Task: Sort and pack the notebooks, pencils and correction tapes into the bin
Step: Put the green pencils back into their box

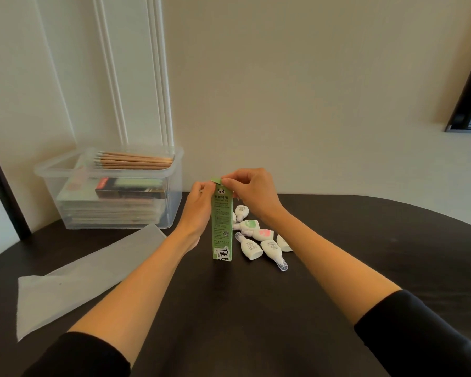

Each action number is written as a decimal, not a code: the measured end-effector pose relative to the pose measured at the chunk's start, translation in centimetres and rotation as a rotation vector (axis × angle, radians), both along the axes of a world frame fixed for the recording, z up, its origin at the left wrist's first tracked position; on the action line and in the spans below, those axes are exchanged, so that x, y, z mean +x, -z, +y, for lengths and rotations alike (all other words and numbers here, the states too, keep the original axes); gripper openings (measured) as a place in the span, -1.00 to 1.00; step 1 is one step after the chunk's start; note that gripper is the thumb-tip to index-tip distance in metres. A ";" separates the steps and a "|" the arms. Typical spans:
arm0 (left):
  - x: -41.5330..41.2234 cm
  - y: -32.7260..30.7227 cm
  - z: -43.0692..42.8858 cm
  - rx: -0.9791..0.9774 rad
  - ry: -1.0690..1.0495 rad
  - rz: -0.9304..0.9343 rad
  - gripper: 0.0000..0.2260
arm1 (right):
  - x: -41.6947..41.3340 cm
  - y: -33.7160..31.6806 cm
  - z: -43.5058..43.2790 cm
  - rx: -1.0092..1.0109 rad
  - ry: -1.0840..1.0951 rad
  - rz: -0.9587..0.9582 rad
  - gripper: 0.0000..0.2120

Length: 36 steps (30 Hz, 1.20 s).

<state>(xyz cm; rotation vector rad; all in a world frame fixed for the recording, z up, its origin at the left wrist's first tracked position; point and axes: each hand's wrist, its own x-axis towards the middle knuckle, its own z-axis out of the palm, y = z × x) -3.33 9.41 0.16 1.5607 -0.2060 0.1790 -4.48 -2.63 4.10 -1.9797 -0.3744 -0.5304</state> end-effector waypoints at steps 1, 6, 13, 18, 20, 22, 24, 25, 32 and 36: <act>-0.2 0.1 0.0 -0.012 -0.003 0.007 -0.84 | -0.2 0.1 0.0 -0.026 0.005 -0.027 -0.86; -0.7 -0.5 -0.2 0.008 -0.017 -0.047 -0.76 | -0.5 -0.2 0.0 -0.147 0.029 -0.079 -0.86; -0.8 -2.6 1.5 0.141 -0.036 -0.235 -0.85 | -0.7 -0.5 -0.4 -0.169 0.016 -0.035 -0.88; -0.7 -3.3 2.3 0.264 -0.047 -0.284 -0.91 | -0.7 -0.4 -0.1 -0.140 -0.008 -0.011 -0.89; -0.7 -3.3 2.5 0.296 -0.032 -0.297 -0.94 | -0.8 -0.3 -0.2 -0.126 -0.011 -0.005 -0.90; -0.7 -3.4 2.7 0.343 -0.031 -0.316 -0.97 | -0.8 -0.3 -0.4 -0.094 -0.021 0.010 -0.90; -0.7 -3.6 2.8 0.381 -0.045 -0.334 -0.96 | -0.9 -0.3 -0.4 -0.080 -0.029 0.018 -0.90; -0.7 -3.7 2.8 0.396 -0.054 -0.341 -0.95 | -0.9 -0.4 -0.4 -0.083 -0.031 0.018 -0.90; -0.6 -4.3 2.7 0.556 -0.070 -0.429 -0.94 | -0.7 -0.5 -0.4 -0.117 -0.025 -0.002 -0.90; -0.8 -4.1 2.9 0.734 -0.112 -0.622 -0.88 | -0.7 -0.4 -0.2 -0.161 -0.031 -0.046 -0.88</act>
